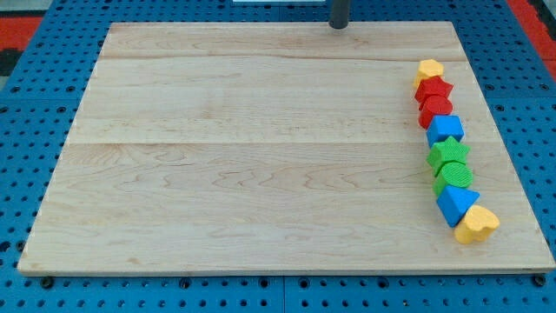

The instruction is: Slide the arm towards the top right side of the board

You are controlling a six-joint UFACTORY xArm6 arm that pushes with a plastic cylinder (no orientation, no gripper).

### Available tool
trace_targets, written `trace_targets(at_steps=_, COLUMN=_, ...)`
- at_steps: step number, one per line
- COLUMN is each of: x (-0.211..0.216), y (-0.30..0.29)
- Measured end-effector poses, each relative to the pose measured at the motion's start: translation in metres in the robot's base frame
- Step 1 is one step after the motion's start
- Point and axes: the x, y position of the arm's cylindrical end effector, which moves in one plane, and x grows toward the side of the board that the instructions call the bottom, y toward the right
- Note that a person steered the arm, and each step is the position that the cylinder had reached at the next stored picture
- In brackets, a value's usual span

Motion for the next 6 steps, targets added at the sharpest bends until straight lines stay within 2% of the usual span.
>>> trace_targets(at_steps=4, x=0.001, y=0.048)
trace_targets(at_steps=5, x=0.001, y=0.082)
trace_targets(at_steps=6, x=0.031, y=0.126)
